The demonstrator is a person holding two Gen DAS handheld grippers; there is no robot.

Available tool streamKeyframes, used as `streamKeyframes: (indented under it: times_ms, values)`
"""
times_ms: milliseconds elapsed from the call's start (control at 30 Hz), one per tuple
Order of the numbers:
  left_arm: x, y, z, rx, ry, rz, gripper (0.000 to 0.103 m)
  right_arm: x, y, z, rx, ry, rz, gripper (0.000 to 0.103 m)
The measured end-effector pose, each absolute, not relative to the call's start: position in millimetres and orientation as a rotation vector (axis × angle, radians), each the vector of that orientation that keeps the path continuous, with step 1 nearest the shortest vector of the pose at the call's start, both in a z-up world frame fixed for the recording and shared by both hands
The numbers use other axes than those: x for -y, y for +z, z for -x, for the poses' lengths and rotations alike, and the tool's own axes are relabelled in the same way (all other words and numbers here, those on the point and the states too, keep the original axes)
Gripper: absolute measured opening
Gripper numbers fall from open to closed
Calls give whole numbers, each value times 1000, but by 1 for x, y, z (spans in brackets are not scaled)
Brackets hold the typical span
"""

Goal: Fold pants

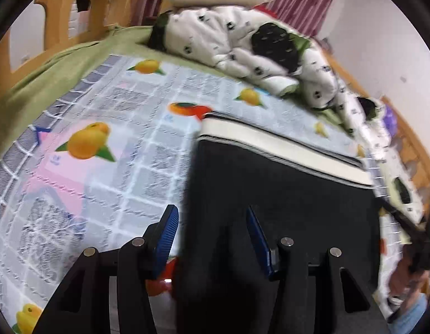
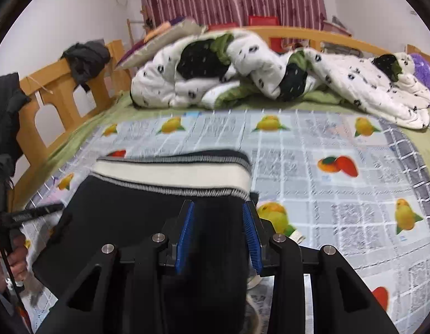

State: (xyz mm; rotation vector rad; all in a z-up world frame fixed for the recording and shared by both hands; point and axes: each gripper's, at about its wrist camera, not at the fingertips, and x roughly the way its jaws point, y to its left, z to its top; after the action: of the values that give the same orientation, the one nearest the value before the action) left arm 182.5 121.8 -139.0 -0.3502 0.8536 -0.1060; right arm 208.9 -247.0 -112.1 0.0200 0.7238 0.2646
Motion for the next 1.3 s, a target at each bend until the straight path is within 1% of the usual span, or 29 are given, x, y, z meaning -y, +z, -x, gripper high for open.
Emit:
streamKeyframes:
  times_ms: [100,167,267,300,367,433,500,667,700,733,800,833,900,967,1000,1033,1100,1200,1300]
  values:
    - [-109,-152,-189,-924,-137,303,52,234,-139,-223,-829,202,63,35]
    - [-99,-164,-194,-976,-133,241,52,235,-143,-223,-811,206,29,35]
    - [-94,-161,-189,-938,-124,212,53,237,-140,-229,-849,232,8,35]
    - [-96,-158,-188,-924,-131,228,53,239,-138,-229,-852,239,11,34]
    - [-102,-148,-185,-878,-148,273,53,244,-129,-227,-812,211,19,31]
    - [-105,-142,-182,-851,-144,284,53,251,-119,-223,-759,192,1,31]
    - [-106,-137,-180,-828,-144,286,53,254,-116,-223,-746,192,-34,31]
    - [-106,-140,-179,-851,-142,293,53,255,-140,-238,-836,210,-81,31]
    - [-106,-140,-179,-858,-144,292,53,259,-143,-237,-827,221,-129,17]
    - [-105,-140,-178,-861,-147,287,53,259,-142,-238,-826,255,-156,10]
    - [-104,-138,-177,-852,-142,272,53,262,-126,-230,-763,276,-181,9]
    - [-103,-138,-176,-846,-139,266,53,266,-118,-227,-734,304,-223,9]
    - [-103,-135,-176,-837,-150,262,53,272,-116,-232,-756,314,-266,9]
    - [-101,-136,-177,-844,-157,262,53,263,-132,-241,-821,260,-178,11]
    - [-100,-137,-177,-854,-157,256,53,261,-144,-244,-846,228,-152,14]
    - [-99,-139,-177,-860,-157,250,53,259,-148,-243,-836,207,-144,15]
    - [-99,-138,-177,-852,-154,245,53,256,-140,-242,-840,166,-84,33]
    - [-100,-134,-175,-827,-158,246,53,258,-120,-233,-776,127,-49,33]
    - [-98,-132,-174,-814,-173,246,53,259,-113,-225,-716,163,-92,31]
